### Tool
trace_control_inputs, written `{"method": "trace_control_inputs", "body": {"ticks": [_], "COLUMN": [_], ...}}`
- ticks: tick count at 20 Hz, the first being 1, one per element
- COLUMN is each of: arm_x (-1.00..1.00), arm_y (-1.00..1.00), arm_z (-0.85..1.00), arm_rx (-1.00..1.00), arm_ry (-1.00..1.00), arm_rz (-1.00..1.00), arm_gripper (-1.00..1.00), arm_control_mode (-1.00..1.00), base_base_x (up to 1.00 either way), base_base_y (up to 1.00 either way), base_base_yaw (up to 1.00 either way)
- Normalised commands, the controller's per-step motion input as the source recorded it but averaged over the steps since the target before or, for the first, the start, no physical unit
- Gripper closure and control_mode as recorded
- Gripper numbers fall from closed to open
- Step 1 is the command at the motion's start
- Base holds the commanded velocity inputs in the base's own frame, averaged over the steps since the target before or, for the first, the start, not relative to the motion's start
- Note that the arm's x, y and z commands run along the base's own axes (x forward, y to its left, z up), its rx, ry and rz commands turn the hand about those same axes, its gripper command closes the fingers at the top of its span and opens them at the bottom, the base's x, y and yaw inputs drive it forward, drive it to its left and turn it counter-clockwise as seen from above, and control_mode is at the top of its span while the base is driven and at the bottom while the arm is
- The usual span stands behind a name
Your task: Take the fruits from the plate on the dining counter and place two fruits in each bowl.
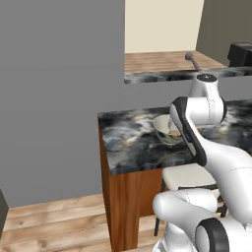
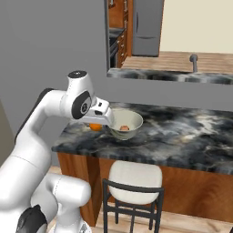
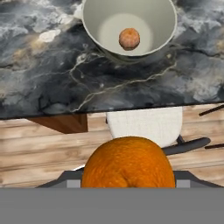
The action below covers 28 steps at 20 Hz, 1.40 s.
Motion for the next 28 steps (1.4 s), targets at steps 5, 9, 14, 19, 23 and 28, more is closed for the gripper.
{"method": "trace_control_inputs", "body": {"ticks": [5,9,14,19,23,28], "arm_x": [1.0,1.0,0.98,0.9,0.81,0.52], "arm_y": [-0.15,-0.14,-0.01,-0.29,-0.18,-0.28], "arm_z": [0.0,0.0,-0.12,-0.33,-0.33,-0.42], "arm_rx": [0.04,0.01,0.0,0.03,0.02,0.04], "arm_ry": [0.06,0.13,0.21,0.18,0.18,0.13], "arm_rz": [0.01,0.0,0.0,0.0,0.0,0.03], "arm_gripper": [1.0,1.0,1.0,1.0,1.0,1.0], "arm_control_mode": [-1.0,-1.0,-1.0,-1.0,-1.0,-1.0], "base_base_x": [0.0,0.0,0.0,0.0,0.0,0.0], "base_base_y": [0.0,0.0,0.0,0.0,0.0,0.0], "base_base_yaw": [0.0,0.0,0.0,0.0,0.0,0.0]}}
